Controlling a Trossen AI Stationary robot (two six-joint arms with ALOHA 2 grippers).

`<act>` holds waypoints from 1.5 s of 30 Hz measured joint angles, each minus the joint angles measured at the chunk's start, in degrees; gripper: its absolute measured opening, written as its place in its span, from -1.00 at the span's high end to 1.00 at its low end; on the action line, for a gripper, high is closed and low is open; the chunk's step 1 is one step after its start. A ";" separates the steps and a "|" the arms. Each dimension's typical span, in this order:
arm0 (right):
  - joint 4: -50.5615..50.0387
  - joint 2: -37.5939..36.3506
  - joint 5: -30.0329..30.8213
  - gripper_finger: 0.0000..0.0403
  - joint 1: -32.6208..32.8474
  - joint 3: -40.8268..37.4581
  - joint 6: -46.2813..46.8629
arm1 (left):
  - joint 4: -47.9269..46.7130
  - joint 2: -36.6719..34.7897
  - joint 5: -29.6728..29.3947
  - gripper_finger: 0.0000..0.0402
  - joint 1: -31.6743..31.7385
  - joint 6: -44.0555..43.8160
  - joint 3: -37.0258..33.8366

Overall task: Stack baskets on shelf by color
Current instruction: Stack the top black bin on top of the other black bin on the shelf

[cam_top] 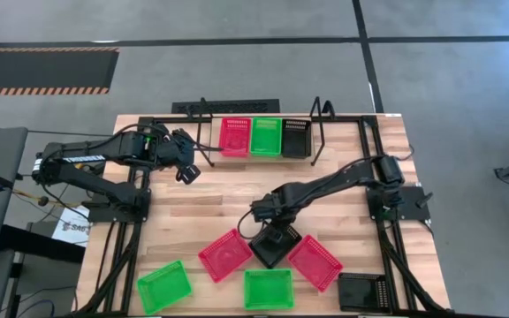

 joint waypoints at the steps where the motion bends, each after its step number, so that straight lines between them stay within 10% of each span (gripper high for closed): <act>1: 0.00 0.60 -0.46 0.19 0.33 0.02 0.02 | 0.01 0.00 0.00 1.00 0.00 -0.03 0.00; 19: -12.74 0.34 2.21 0.95 -2.04 3.72 -3.61 | 0.18 0.02 0.76 1.00 0.00 -0.17 0.00; 31: -30.44 -8.69 19.45 0.98 -16.07 30.70 -22.11 | 0.22 0.02 0.76 1.00 0.00 2.55 0.00; 45: -30.31 -7.50 -1.53 0.98 -46.34 41.46 -67.67 | 0.31 0.02 -1.73 1.00 0.00 1.76 0.00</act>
